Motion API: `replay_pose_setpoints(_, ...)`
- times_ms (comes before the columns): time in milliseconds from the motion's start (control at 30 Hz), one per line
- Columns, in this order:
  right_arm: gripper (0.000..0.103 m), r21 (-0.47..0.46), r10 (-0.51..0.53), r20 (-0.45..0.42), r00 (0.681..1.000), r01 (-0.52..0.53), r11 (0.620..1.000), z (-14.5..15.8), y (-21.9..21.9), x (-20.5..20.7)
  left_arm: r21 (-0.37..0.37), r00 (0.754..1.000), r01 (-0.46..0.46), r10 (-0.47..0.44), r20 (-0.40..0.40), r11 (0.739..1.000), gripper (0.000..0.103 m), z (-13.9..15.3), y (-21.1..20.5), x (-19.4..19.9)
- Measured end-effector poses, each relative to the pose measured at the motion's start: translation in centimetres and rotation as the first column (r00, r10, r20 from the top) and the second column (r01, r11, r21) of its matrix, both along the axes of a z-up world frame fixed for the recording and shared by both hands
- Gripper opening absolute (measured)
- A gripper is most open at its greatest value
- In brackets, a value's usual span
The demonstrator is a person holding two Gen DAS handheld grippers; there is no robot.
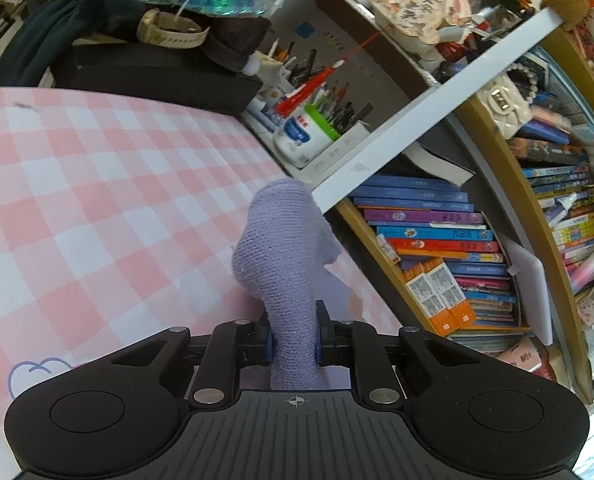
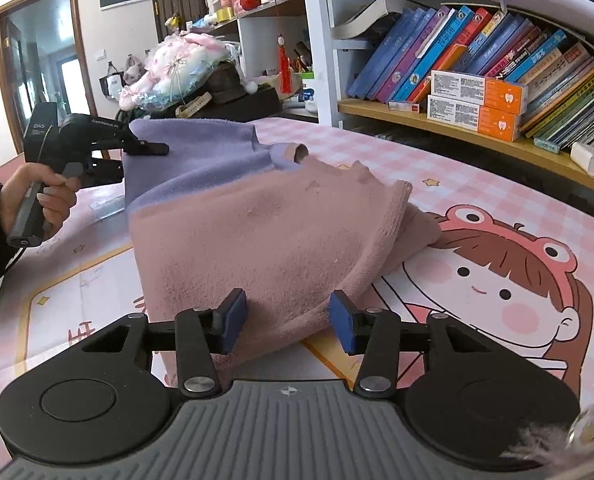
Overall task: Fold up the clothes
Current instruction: 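Lift the lavender half with the left gripper and fold it over the pink half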
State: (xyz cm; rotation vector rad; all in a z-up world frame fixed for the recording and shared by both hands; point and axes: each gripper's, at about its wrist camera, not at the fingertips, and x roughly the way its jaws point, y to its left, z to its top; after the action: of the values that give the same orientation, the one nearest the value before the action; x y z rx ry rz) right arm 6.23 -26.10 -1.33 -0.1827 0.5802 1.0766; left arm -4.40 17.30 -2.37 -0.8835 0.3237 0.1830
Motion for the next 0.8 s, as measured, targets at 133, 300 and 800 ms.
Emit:
replay_pose_setpoints(133,0.044,0.004,0.000,-0.008,1.000,0.000,1.000,0.0,-0.1,0.1,0.057,0.999,0.028,-0.030,0.040,0.998,0.014,1.8,-1.2,-0.1)
replay_pose_setpoints(300,0.044,0.007,0.001,-0.017,1.000,-0.001,1.000,0.0,-0.1,0.2,0.301,0.978,0.140,-0.180,0.108,0.943,0.014,5.9,-6.9,-0.1)
replay_pose_setpoints(800,0.045,0.014,0.002,-0.037,0.999,-0.001,1.000,-0.1,-0.1,0.3,0.871,0.761,0.490,-0.511,-0.400,0.048,0.031,2.3,-29.8,-0.5)
